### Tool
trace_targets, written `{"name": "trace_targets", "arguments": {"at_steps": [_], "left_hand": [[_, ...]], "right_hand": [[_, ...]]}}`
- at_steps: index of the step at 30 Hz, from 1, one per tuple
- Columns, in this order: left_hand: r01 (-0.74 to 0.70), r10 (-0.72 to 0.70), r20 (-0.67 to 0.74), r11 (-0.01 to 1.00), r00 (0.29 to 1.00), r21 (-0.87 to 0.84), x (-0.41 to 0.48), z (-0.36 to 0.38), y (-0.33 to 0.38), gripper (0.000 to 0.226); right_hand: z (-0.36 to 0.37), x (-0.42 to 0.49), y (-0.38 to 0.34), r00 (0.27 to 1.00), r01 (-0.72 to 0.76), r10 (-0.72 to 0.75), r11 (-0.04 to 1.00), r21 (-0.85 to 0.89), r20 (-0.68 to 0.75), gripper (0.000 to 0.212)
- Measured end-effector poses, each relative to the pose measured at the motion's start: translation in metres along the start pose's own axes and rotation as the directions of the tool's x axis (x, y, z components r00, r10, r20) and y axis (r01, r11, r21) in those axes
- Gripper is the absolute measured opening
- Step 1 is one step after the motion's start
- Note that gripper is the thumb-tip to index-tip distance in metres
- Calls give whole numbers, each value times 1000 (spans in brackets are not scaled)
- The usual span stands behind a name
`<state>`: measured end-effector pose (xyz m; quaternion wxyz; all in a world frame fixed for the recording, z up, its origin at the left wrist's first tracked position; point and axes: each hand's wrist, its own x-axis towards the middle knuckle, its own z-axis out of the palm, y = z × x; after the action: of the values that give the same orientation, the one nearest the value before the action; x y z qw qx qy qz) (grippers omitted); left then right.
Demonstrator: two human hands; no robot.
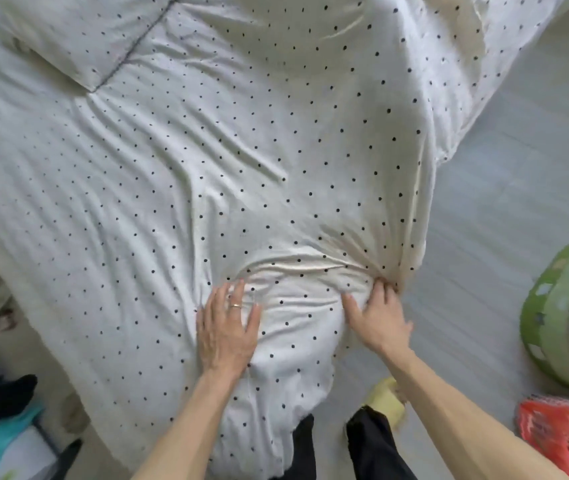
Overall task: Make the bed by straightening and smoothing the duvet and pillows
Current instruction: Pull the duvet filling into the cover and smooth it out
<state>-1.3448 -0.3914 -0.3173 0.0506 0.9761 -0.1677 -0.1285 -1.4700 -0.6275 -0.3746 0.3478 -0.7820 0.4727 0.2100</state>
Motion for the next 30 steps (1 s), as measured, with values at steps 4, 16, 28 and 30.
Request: {"name": "trace_targets", "arguments": {"at_steps": [4,16,28,30], "left_hand": [[41,-37,-126,999,991,28,-4,-3,23,39],[-86,85,-13,996,996,-40,6,12,156,35],[-135,18,253,880,967,455,-8,20,112,55],[-172,73,264,911,962,375,-9,23,107,36]], "right_hand": [[-28,4,-21,946,-263,322,826,499,-35,103],[-119,15,43,932,-22,152,930,368,-330,43],[-81,-5,49,940,-109,288,764,636,-185,39],[-74,-23,51,966,-188,260,725,662,-10,47]]}}
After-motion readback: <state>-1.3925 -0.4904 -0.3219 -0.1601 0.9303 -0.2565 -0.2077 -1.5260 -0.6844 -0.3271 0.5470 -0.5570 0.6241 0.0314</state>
